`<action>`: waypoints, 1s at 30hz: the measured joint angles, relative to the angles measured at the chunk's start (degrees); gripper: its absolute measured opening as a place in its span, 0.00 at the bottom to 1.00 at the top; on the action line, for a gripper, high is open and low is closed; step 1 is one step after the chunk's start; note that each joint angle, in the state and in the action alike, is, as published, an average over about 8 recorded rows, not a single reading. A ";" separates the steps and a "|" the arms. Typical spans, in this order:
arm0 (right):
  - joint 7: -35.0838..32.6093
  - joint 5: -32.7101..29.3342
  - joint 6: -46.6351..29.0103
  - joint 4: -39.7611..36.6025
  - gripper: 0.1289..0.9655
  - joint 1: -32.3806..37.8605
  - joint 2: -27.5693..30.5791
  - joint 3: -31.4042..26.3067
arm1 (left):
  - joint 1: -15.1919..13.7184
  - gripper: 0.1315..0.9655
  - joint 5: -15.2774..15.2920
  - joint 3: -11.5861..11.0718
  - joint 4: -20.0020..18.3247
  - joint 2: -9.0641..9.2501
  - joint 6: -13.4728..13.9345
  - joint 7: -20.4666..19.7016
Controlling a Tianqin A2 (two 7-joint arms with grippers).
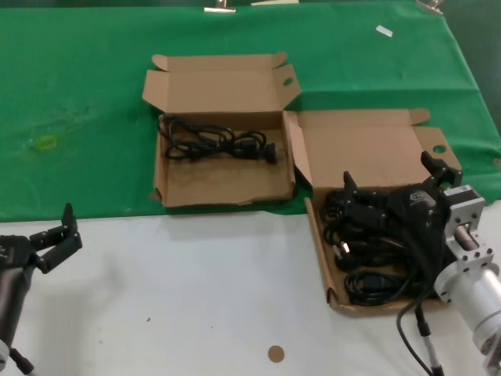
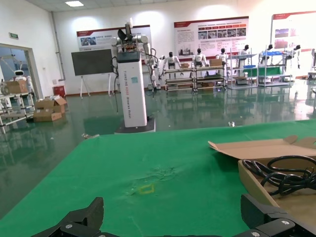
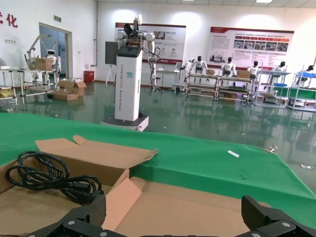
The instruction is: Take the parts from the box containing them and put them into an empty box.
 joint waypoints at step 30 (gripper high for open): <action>0.00 0.00 0.00 0.00 1.00 0.00 0.00 0.00 | 0.00 1.00 0.00 0.00 0.00 0.00 0.00 0.00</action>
